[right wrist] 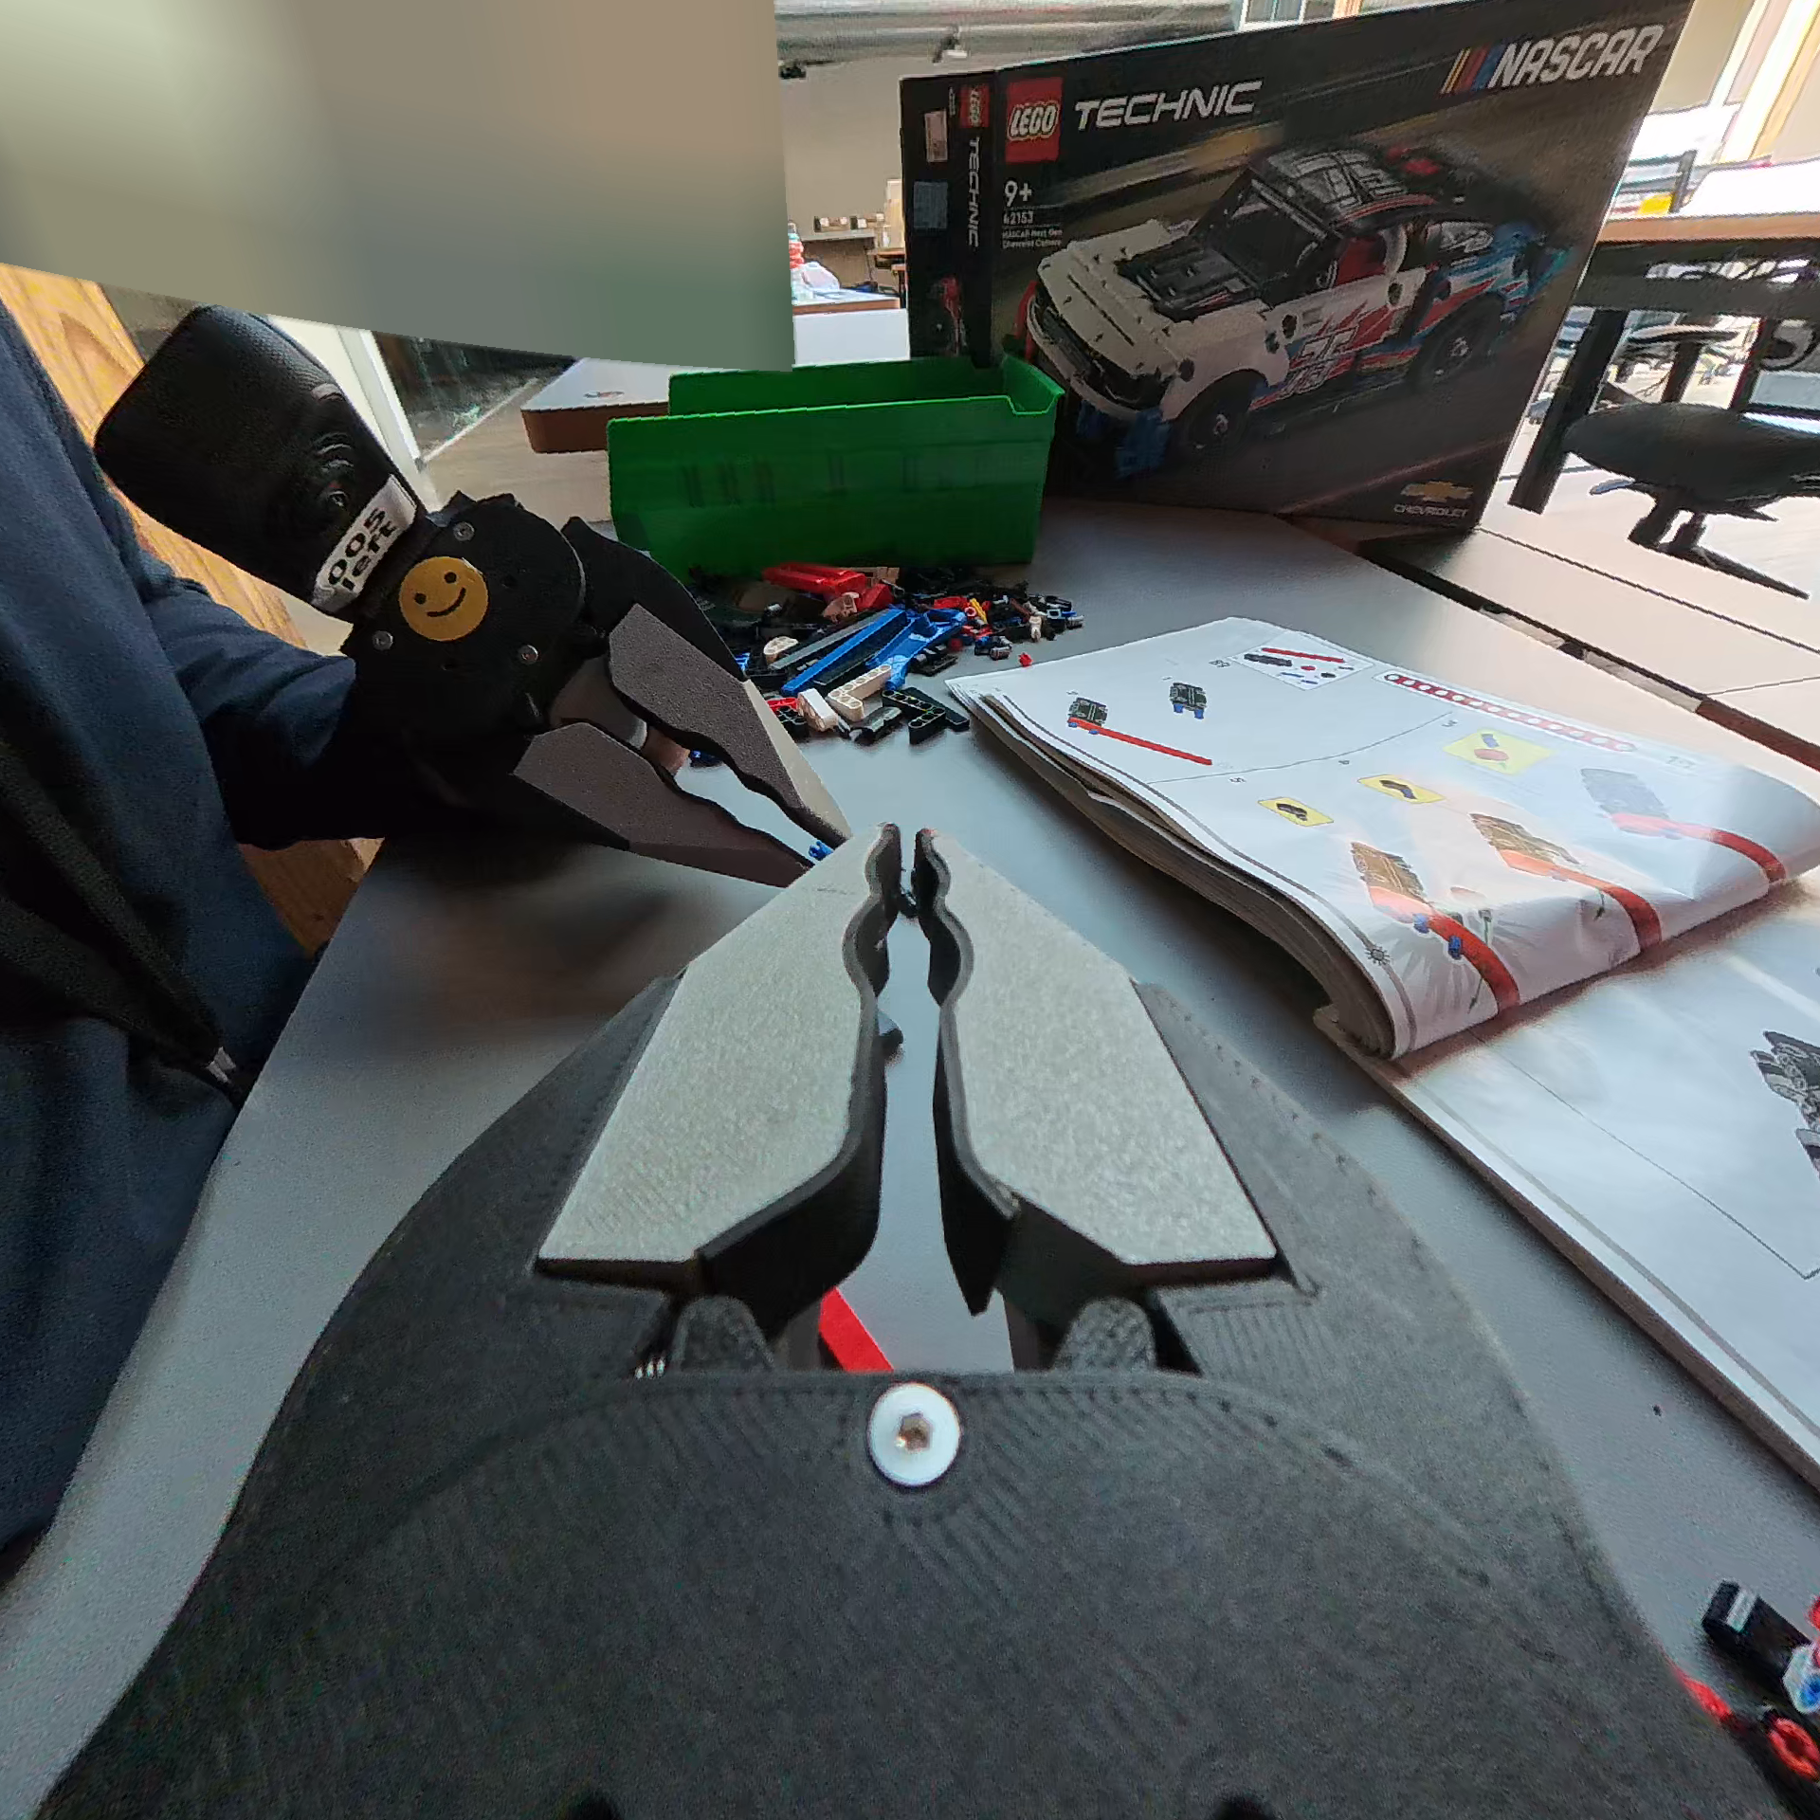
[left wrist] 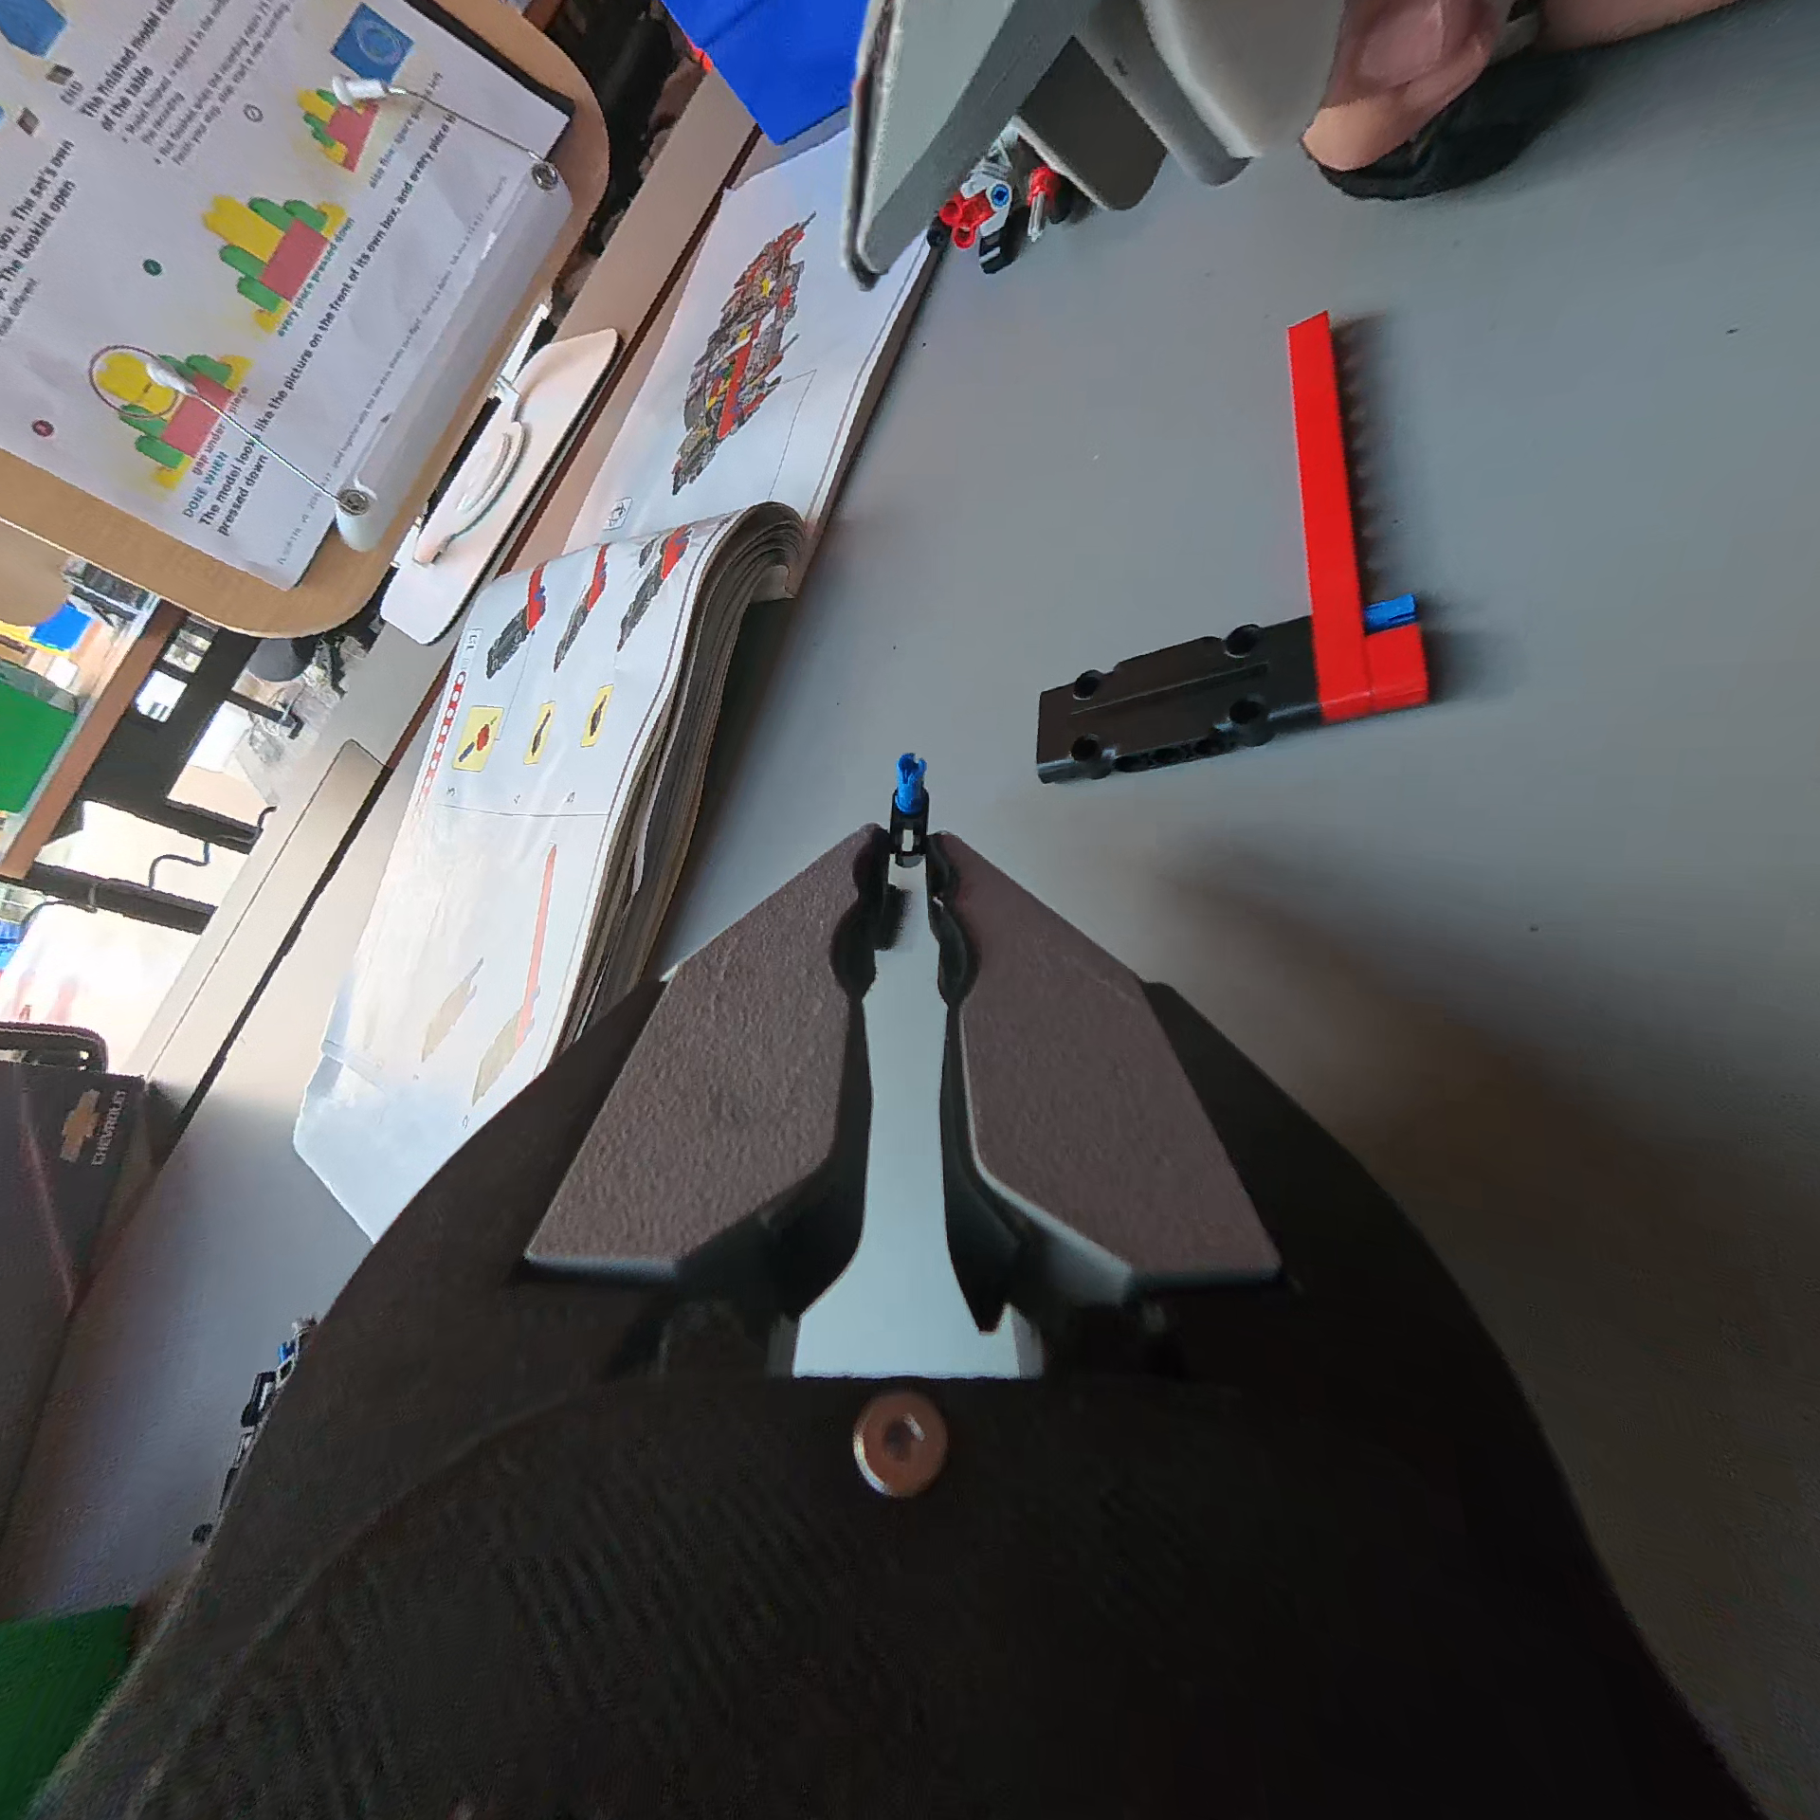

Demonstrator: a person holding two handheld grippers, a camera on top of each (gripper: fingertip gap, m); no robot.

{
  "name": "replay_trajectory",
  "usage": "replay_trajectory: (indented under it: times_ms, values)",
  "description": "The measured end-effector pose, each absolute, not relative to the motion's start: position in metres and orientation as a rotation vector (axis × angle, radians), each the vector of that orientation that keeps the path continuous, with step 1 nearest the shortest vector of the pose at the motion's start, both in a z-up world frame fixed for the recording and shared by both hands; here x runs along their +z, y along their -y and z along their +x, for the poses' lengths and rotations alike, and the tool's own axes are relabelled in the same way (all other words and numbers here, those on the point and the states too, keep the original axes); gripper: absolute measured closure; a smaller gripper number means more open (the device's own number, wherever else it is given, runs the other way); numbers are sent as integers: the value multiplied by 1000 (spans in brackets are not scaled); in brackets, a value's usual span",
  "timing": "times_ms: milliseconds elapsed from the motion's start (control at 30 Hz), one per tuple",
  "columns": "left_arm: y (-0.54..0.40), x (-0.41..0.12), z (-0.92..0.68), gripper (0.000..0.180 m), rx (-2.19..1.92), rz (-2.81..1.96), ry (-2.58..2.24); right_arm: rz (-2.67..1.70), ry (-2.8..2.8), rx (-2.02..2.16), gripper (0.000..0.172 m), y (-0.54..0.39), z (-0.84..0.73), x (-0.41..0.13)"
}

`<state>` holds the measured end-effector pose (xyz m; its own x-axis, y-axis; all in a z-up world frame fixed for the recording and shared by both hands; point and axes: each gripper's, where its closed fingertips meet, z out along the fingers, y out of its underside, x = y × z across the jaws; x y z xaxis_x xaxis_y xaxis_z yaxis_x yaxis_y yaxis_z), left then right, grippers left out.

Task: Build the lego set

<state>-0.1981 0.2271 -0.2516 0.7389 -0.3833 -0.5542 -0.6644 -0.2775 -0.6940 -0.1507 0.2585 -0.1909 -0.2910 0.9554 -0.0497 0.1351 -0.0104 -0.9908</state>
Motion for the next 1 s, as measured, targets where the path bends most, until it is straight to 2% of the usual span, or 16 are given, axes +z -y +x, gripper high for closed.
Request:
replay_trajectory:
  times_ms: [200, 400, 733, 1000]
  values:
    - [-226, -252, -191, 175, 353, -1867, -860, -1180, 1554, 1417, 171, -254, -151, -193]
    - [-223, -255, -177, 175, 386, -1822, -951, -1187, 1711, 1448, 162, -236, -148, -205]
    - [-211, -251, -145, 176, 666, -1568, -1218, -1252, 1797, 1392, 168, -228, -138, -217]
    - [-211, -247, -144, 176, 737, -1526, -1220, -1220, 1934, 1356, 162, -212, -133, -229]
